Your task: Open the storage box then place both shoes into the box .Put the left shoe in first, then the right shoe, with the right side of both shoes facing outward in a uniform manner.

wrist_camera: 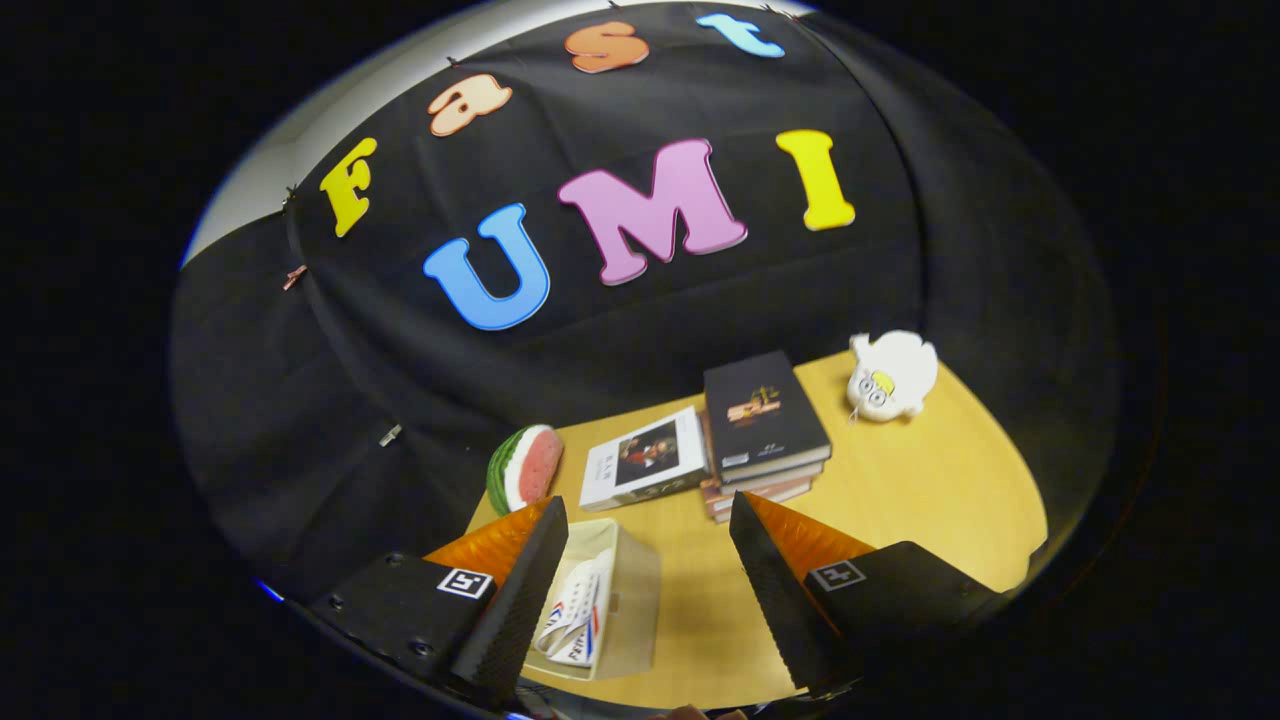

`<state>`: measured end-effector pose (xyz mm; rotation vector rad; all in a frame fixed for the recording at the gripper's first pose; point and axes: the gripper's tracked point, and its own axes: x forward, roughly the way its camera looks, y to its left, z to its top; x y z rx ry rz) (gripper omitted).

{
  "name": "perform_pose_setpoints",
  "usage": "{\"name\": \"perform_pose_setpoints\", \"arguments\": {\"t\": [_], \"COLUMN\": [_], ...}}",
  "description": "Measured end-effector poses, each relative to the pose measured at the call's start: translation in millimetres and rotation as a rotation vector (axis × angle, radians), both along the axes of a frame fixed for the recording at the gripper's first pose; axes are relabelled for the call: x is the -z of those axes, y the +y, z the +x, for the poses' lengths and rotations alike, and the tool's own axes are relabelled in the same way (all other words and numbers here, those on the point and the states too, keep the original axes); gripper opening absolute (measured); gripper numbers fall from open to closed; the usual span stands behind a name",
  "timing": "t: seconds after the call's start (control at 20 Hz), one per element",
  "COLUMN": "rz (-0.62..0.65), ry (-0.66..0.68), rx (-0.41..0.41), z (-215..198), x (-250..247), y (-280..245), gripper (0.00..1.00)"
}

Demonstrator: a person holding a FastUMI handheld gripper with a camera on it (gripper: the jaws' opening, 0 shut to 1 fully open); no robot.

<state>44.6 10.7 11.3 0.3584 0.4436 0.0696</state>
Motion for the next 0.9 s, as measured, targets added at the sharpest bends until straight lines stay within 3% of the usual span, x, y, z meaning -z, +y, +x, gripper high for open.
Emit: {"name": "perform_pose_setpoints", "arguments": {"t": [0.35,0.5,0.9], "rz": [-0.302,-0.384,-0.367], "ry": [-0.4,-0.451,-0.452], "rx": [0.053,0.076,0.078], "z": [1,0,-12], "x": [-99,-110,-91], "y": [-99,-123,-127], "gripper": [0.98,0.98,0.97]}}
